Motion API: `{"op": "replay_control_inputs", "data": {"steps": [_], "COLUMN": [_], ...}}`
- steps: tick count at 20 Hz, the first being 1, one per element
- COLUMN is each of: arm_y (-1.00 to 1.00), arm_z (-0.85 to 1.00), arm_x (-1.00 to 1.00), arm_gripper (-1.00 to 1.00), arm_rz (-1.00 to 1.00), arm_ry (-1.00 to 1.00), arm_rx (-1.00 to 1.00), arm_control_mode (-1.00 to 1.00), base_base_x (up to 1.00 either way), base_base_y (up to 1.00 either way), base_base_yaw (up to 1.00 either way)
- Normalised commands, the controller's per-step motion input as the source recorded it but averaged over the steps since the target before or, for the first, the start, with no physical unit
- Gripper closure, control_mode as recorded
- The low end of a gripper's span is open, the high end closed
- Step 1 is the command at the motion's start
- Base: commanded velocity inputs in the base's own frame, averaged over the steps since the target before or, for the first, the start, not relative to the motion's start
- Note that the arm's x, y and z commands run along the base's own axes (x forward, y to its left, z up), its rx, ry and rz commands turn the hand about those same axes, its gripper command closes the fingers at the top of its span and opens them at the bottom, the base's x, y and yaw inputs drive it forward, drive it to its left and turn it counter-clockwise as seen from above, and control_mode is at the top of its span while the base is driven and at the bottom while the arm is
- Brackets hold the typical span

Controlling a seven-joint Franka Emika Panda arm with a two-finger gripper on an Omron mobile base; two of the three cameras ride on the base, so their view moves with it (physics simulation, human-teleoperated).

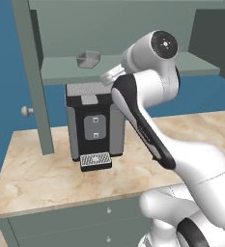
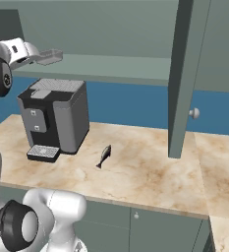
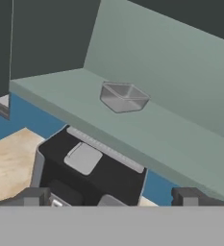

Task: Retrieve the tupperware from the cabinet, then place the raw meat into the tupperware to avoid contamination.

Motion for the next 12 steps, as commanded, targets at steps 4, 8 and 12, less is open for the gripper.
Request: {"op": "replay_control_inputs", "data": {"steps": [4, 8, 12], "arm_y": [0.00, 0.04, 0.07], "arm_z": [0.00, 0.00, 0.00], "arm_x": [0.14, 0.13, 0.12], "arm_gripper": [-1.00, -1.00, -1.00], "arm_rz": [0.00, 0.00, 0.00], "arm_ry": [0.00, 0.01, 0.01], "arm_rx": [0.00, 0.00, 0.00], "arm_control_mode": [-1.00, -1.00, -1.00], "base_base_x": [0.00, 0.00, 0.00], "base_base_y": [0.00, 0.00, 0.00], "base_base_yaw": [0.00, 0.00, 0.00]}}
